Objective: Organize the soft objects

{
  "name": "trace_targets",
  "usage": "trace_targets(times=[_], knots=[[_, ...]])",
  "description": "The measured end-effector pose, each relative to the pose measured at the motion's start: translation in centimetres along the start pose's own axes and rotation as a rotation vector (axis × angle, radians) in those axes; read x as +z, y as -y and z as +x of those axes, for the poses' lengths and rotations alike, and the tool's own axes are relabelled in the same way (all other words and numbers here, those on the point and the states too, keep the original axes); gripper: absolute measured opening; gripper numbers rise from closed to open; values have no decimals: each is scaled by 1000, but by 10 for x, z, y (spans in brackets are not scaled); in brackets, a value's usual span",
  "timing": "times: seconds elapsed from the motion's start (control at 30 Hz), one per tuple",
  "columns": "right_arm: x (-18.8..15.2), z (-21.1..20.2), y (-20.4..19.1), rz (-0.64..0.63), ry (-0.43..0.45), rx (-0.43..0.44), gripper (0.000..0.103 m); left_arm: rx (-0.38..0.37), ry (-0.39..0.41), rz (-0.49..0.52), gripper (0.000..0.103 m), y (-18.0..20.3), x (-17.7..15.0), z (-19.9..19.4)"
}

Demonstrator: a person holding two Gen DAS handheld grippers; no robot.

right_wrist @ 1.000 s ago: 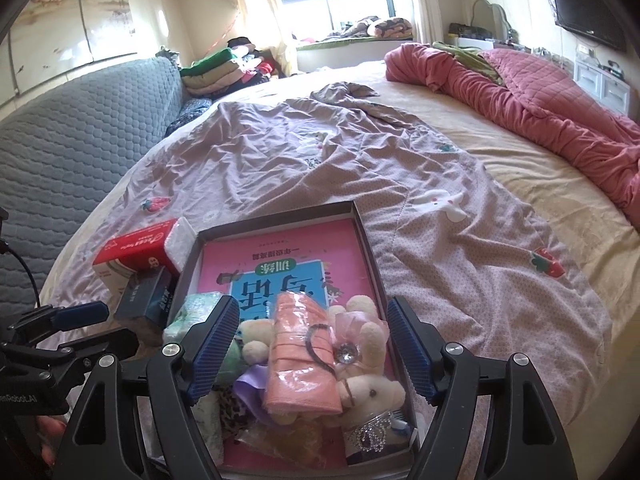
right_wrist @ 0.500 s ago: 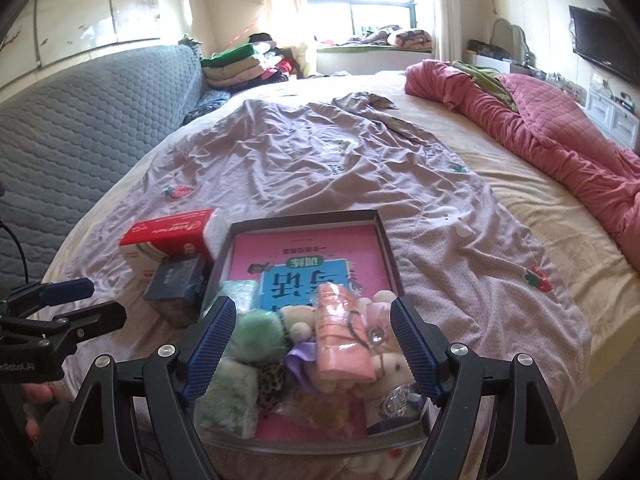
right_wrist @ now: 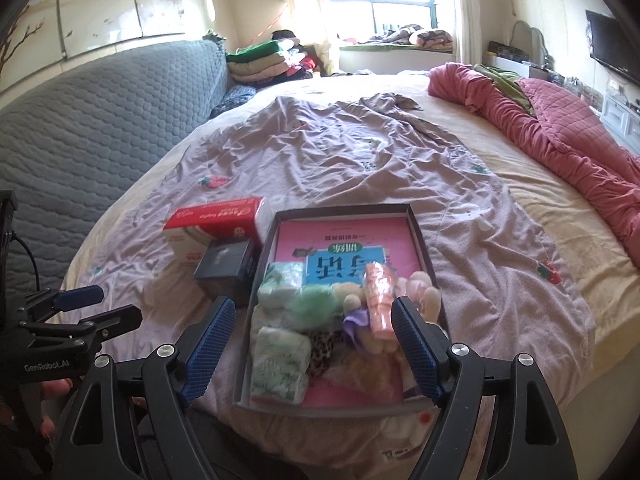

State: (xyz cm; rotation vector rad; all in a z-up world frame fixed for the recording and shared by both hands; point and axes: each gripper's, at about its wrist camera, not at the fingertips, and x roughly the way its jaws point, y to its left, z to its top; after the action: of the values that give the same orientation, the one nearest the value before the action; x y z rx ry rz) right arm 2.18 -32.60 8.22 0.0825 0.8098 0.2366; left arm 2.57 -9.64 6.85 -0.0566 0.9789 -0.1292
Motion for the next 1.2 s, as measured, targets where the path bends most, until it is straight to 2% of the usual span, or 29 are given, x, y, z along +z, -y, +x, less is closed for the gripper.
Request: trace_targets(times=[0.13, 0.37, 0.47, 0.7, 1.2], knots=[[-14, -6, -6, 3, -10, 7, 82, 8, 0, -12, 83, -1, -11, -4], [-39, -16, -15, 8, -20, -31, 82, 15, -11, 16, 84, 8, -32, -10], [-48, -23, -13, 51, -16, -24, 82, 15, -32, 16, 84, 12, -41, -9], [-57, -30, -20, 25, -11, -94, 82, 25, -43, 34, 84, 23, -55, -14], [-72, -43, -35, 2, -14, -104, 82, 19, -49, 50, 84, 32, -66, -23]])
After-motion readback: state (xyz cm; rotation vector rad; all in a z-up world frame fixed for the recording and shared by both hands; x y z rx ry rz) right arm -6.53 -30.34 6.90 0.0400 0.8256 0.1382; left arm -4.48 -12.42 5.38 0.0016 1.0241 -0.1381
